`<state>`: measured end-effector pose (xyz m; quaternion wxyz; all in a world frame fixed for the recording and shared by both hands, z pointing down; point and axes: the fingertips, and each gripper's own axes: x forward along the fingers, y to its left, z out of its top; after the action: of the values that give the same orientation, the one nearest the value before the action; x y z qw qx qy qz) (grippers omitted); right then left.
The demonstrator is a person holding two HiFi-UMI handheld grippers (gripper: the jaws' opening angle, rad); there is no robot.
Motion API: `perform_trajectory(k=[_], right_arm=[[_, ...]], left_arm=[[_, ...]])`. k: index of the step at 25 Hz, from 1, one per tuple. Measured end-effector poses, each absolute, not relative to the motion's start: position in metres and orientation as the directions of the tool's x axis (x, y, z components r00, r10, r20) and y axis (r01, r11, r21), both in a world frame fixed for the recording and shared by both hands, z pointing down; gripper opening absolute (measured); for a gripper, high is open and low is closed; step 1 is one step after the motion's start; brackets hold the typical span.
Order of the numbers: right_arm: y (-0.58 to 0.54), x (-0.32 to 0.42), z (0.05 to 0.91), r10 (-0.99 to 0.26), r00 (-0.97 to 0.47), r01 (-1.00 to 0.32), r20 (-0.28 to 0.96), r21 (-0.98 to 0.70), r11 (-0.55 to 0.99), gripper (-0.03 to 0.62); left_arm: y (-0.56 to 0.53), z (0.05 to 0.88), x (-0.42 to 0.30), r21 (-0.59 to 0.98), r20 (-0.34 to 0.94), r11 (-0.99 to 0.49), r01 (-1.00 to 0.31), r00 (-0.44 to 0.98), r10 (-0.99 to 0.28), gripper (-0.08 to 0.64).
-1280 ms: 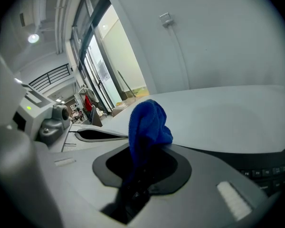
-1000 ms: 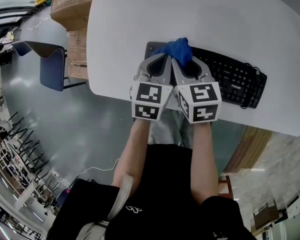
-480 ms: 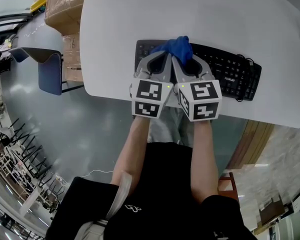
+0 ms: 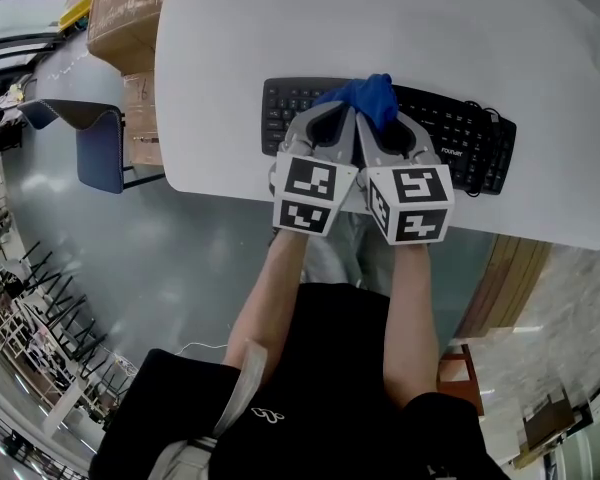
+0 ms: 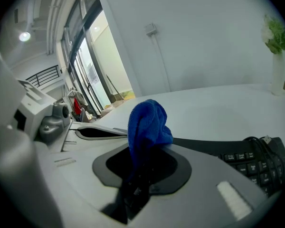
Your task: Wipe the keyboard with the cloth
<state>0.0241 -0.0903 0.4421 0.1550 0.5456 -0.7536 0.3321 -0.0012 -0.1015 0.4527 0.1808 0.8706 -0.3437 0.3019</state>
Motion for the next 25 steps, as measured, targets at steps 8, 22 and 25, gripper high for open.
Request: perform_trajectory(k=[8,22,25], right_arm=[[-0.081,0.047,0.443,-0.732,-0.319,-0.935,0.602,-0.326,0.14,0.087],[-0.068,0.094,0.444,-0.752,-0.256,-0.946,0.607,-0.319,0.064,0.087],[-0.066,0.104,0.444,-0.759,-0.237,-0.948,0.606,-0.315,0.045,0.087]], left_arm=[[-0.093,0.453,0.023,0.105,0.645,-0.73,-0.675,0.605,-0.466,-0.005],[-0.082,0.453,0.071,0.098,0.643,-0.79,-0.605,0.645,-0.414,-0.005],[-0.08,0.454,0.081,0.098,0.643,-0.802,-0.59,0.652,-0.401,-0.003]])
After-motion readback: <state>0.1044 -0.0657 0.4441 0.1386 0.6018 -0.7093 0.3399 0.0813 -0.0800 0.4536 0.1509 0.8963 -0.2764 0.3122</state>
